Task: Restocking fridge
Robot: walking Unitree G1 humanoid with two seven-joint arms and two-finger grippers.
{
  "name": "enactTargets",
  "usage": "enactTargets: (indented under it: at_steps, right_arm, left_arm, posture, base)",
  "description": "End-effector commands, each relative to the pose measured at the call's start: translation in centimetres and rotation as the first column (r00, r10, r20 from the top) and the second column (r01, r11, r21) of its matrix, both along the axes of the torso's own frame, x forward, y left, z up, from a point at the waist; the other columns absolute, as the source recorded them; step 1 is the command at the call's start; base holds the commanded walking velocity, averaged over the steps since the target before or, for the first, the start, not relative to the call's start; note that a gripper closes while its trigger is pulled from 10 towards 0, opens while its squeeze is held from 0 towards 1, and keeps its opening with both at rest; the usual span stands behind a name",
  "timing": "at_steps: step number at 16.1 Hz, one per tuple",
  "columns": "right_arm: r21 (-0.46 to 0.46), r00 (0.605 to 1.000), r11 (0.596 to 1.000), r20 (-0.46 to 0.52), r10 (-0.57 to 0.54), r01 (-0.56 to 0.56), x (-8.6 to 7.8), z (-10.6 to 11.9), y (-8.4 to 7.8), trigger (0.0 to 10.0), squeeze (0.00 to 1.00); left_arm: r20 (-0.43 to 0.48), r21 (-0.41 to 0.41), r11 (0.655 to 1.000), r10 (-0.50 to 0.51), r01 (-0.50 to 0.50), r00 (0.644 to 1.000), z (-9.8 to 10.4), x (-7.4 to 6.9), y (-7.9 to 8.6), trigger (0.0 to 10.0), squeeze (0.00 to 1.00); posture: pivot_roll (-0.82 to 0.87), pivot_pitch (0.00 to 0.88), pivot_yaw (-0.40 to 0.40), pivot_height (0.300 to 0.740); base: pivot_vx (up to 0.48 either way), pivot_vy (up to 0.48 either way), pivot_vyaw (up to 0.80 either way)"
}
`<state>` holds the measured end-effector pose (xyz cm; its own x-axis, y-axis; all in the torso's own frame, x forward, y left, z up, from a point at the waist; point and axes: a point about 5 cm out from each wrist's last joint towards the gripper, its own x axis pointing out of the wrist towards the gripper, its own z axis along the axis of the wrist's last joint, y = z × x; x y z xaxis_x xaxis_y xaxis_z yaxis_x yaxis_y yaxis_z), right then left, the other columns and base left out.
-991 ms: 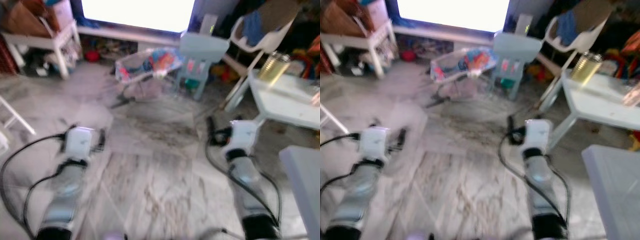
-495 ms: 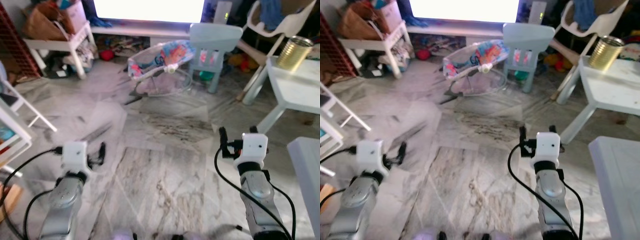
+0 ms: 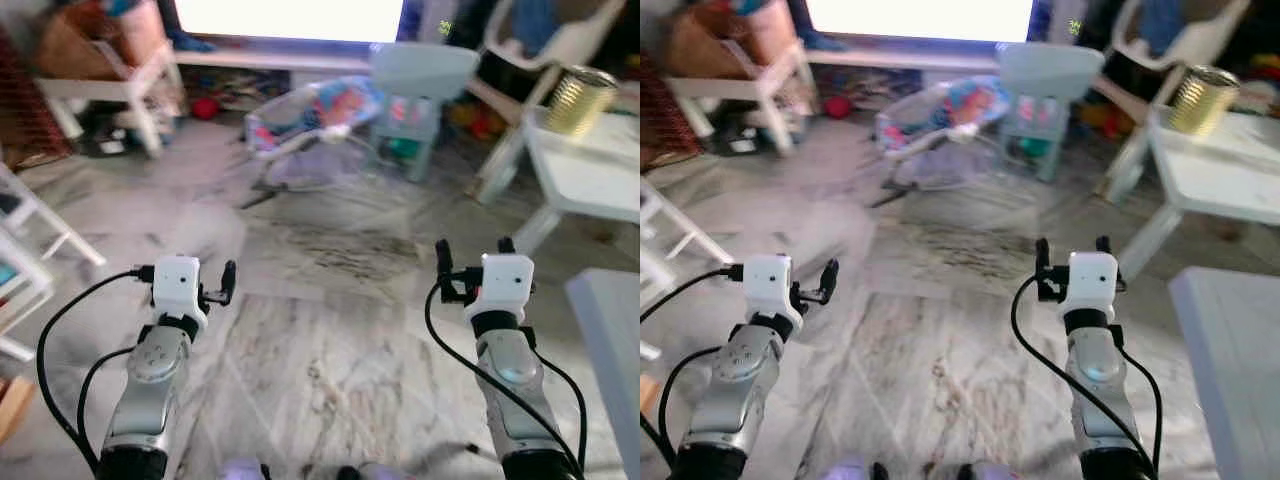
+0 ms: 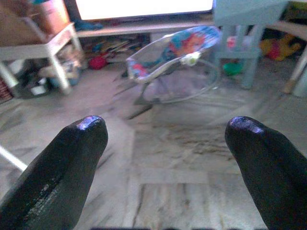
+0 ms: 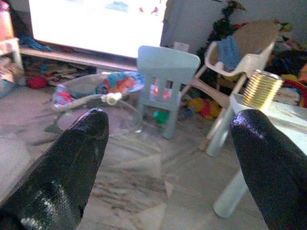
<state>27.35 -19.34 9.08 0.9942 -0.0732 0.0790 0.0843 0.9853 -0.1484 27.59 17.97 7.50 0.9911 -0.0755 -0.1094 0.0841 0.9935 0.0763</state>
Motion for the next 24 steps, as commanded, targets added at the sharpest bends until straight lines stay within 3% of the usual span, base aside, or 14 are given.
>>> enactTargets:
  at_steps: [1, 6, 11, 24]
  right_arm:
    - [0.001, 1.000, 1.000, 0.005, 0.014, -0.014, 0.2, 0.2, 0.4, 10.0, 0.00]
    - [0.013, 0.999, 0.999, -0.024, 0.032, -0.032, -0.2, -0.5, 1.1, 10.0, 0.00]
    - [0.009, 0.999, 0.999, -0.020, 0.039, -0.038, 0.1, -0.4, 1.2, 10.0, 0.00]
    - [-0.013, 0.996, 0.996, -0.011, 0.087, -0.087, 0.2, -0.5, 2.4, 10.0, 0.00]
  left_arm:
    - [0.018, 0.004, 1.000, -0.019, 0.019, 1.000, 0.4, 0.1, -0.1, 10.0, 0.00]
    - [0.005, -0.014, 1.000, -0.007, 0.007, 1.000, -0.2, -0.7, -0.4, 10.0, 0.00]
    - [0.022, -0.020, 1.000, -0.006, 0.007, 1.000, 0.1, -0.3, -0.7, 10.0, 0.00]
    - [0.041, -0.023, 1.000, 0.022, -0.021, 0.999, 0.3, -0.1, -0.2, 10.0, 0.00]
  posture:
    - [0.02, 0.038, -0.010, 0.740]
    - [0.03, 0.045, -0.038, 0.740]
    - [0.03, 0.039, -0.041, 0.740]
    - [0.04, 0.041, -0.044, 0.740]
  base:
    - [0.262, 0.000, -0.80]
    - [0.286, 0.000, -0.80]
    - [0.300, 0.000, -0.80]
    - [0.000, 0.000, -0.80]
